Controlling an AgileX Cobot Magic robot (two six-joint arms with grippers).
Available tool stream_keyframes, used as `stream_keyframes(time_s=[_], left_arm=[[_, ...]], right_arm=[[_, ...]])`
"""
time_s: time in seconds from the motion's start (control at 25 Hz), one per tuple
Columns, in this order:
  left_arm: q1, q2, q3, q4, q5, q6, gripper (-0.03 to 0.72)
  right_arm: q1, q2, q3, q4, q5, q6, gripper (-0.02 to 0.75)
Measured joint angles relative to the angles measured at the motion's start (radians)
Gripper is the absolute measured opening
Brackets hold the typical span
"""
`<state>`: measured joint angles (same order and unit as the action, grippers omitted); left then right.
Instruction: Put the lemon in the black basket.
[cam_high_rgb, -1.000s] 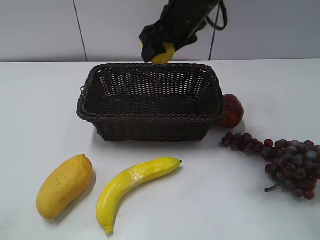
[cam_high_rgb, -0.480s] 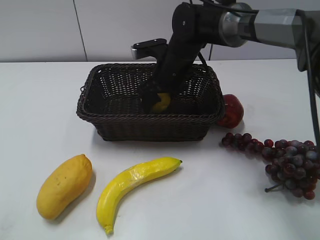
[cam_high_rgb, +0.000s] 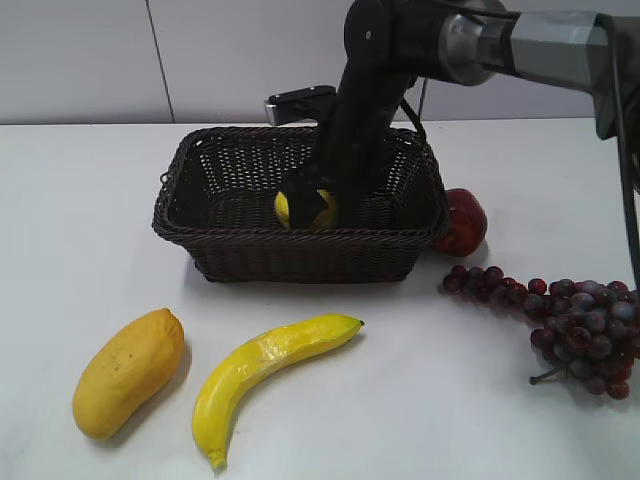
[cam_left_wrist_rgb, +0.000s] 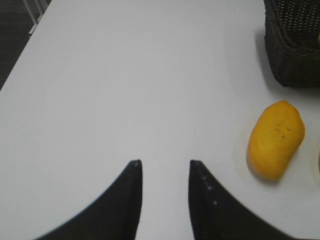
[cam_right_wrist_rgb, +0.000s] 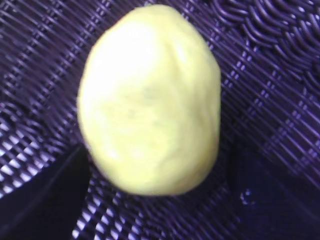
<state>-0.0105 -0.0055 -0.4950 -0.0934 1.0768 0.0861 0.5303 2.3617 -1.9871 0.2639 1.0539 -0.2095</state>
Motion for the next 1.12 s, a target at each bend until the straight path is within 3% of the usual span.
stream_keyframes(time_s=[0.12,0.28,0.52,0.8,1.12], left_arm=[[0.0,0.0,0.0,0.0,0.0,0.0,0.239],[0.0,0.0,0.0,0.0,0.0,0.0,0.239],[0.0,0.0,0.0,0.0,0.0,0.0,0.239],[0.0,0.0,0.0,0.0,0.0,0.0,0.239],[0.0,0.0,0.0,0.0,0.0,0.0,0.239]], right_arm=[[0.0,0.0,-0.099,-0.046,0.11,0.0,0.645],[-0.018,-0.016,-0.229,-0.111,0.144,0.06,0.636],[-0.111,-0.087,-0.247,-0.126,0.153,0.095,0.621],[-0.322,-0.183,-0.147,-0.138,0.154,0.11,0.595],[-0.516,-0.337,0.101,-0.148,0.154,0.11,0.588]])
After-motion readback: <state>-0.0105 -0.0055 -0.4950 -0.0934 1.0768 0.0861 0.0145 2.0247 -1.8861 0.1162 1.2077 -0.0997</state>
